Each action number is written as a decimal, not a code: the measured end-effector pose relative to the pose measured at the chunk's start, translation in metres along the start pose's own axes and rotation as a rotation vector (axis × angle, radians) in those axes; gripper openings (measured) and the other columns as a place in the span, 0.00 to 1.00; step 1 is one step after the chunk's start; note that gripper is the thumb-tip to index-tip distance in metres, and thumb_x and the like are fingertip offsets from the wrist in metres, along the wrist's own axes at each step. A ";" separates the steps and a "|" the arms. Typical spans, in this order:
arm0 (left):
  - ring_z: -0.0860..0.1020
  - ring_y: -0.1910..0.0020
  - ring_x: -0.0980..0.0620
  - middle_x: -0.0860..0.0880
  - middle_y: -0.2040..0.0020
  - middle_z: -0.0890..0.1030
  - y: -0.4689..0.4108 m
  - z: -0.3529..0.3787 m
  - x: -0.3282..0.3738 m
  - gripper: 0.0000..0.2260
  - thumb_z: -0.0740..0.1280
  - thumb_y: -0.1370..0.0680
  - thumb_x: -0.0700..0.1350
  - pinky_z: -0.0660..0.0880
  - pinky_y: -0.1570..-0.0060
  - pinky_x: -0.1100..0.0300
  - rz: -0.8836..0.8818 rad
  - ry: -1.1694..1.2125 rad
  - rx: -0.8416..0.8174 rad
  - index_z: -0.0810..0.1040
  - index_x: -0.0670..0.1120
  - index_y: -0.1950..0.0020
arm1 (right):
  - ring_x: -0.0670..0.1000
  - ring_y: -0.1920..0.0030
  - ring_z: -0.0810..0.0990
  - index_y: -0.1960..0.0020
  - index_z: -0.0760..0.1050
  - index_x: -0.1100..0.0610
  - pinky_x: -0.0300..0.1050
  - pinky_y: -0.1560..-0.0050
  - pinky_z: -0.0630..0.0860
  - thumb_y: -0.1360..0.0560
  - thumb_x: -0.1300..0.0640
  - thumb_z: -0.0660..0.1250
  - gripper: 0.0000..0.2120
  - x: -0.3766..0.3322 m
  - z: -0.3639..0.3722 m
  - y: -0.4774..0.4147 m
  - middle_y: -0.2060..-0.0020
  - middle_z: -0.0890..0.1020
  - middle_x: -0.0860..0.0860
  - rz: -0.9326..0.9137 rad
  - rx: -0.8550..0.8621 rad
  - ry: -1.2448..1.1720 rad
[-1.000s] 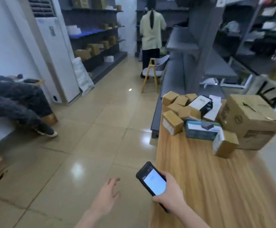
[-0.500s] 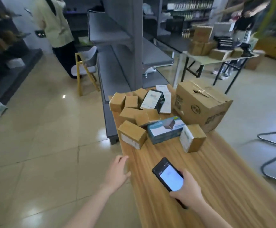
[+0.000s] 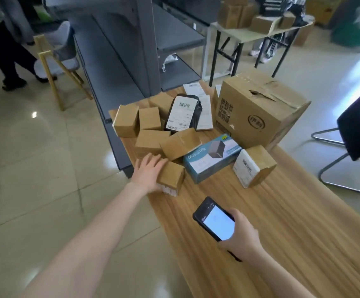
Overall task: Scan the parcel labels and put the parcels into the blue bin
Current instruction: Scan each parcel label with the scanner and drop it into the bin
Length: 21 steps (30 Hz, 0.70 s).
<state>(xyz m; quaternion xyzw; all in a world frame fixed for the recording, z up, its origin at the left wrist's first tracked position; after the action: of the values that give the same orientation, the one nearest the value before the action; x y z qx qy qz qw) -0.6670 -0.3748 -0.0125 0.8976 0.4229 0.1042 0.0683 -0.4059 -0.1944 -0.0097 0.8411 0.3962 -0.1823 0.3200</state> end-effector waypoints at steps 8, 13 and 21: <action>0.67 0.32 0.46 0.52 0.34 0.69 0.007 0.004 0.012 0.40 0.73 0.37 0.63 0.56 0.29 0.36 0.045 0.009 0.041 0.64 0.55 0.29 | 0.45 0.40 0.70 0.30 0.61 0.47 0.48 0.41 0.65 0.41 0.51 0.75 0.43 0.017 -0.013 0.000 0.41 0.72 0.41 0.011 0.016 0.041; 0.72 0.41 0.49 0.52 0.38 0.69 0.033 0.018 0.041 0.40 0.68 0.36 0.71 0.75 0.45 0.55 0.048 0.162 -0.004 0.62 0.56 0.28 | 0.46 0.38 0.70 0.29 0.61 0.48 0.50 0.36 0.66 0.40 0.51 0.76 0.43 0.030 -0.031 0.010 0.38 0.72 0.42 0.020 0.033 0.066; 0.73 0.40 0.53 0.55 0.36 0.70 0.049 0.037 0.109 0.38 0.59 0.35 0.76 0.74 0.43 0.57 0.138 0.299 -0.178 0.63 0.60 0.29 | 0.45 0.36 0.70 0.28 0.60 0.47 0.50 0.37 0.65 0.40 0.50 0.76 0.44 0.064 -0.050 0.042 0.37 0.71 0.41 0.072 0.076 0.079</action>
<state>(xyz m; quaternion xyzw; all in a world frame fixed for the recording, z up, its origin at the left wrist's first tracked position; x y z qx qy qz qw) -0.5536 -0.3227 -0.0239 0.8894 0.3546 0.2780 0.0765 -0.3306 -0.1457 0.0077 0.8728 0.3708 -0.1524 0.2784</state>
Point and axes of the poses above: each hand's wrist, its own y-axis away from the middle knuckle, its own z-axis out of the palm, x = y × z, the point moved 6 cm from there along -y, towards the middle knuckle
